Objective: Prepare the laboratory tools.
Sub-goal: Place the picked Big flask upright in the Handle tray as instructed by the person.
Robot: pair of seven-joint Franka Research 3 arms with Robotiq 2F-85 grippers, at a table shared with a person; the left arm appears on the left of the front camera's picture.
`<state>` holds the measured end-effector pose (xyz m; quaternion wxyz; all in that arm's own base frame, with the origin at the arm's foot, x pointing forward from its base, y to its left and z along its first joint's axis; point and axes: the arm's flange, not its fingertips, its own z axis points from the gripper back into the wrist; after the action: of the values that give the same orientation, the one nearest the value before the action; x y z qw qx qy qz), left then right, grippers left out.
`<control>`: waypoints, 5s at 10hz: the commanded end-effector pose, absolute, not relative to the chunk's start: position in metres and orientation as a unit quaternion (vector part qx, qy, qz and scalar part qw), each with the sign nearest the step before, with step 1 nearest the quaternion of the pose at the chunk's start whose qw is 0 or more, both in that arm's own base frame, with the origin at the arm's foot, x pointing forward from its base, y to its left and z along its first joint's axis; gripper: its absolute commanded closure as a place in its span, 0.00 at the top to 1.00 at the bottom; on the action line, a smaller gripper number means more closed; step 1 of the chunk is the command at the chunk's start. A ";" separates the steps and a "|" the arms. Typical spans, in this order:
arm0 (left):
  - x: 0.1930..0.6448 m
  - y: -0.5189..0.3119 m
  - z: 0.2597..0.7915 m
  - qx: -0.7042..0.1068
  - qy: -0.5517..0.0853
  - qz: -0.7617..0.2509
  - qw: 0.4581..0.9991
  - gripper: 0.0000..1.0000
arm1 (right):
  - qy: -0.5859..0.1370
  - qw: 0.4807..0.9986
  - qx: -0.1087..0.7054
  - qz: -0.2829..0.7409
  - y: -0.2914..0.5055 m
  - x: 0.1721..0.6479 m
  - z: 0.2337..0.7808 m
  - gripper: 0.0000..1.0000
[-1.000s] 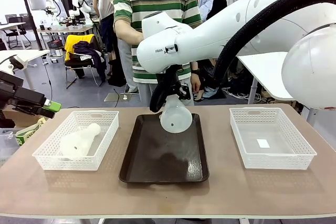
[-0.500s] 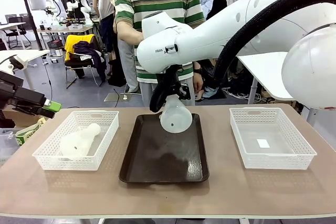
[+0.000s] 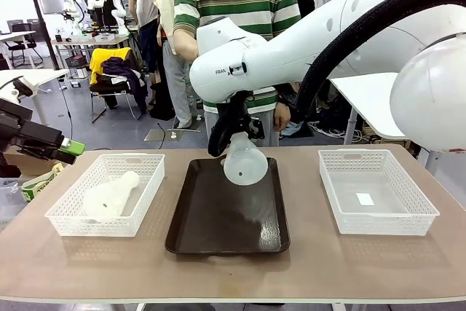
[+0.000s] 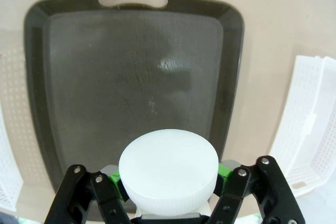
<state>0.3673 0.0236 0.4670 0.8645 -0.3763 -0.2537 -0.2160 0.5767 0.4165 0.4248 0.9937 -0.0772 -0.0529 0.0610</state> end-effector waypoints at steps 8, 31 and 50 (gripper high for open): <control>0.368 0.025 0.465 -0.385 -0.263 -0.222 0.856 1.00 | -0.138 0.922 0.157 0.325 0.370 0.600 0.377 0.00; 0.368 0.025 0.465 -0.385 -0.263 -0.222 0.856 1.00 | -0.409 0.409 0.564 0.589 0.329 0.602 0.328 0.00; 0.368 0.025 0.465 -0.385 -0.263 -0.222 0.856 1.00 | -0.391 0.446 0.564 0.575 0.317 0.615 0.282 1.00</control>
<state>0.3673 0.0237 0.4670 0.8645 -0.3763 -0.2537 -0.2159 0.6185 0.3241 0.2778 0.4431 0.5674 -0.3950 0.5706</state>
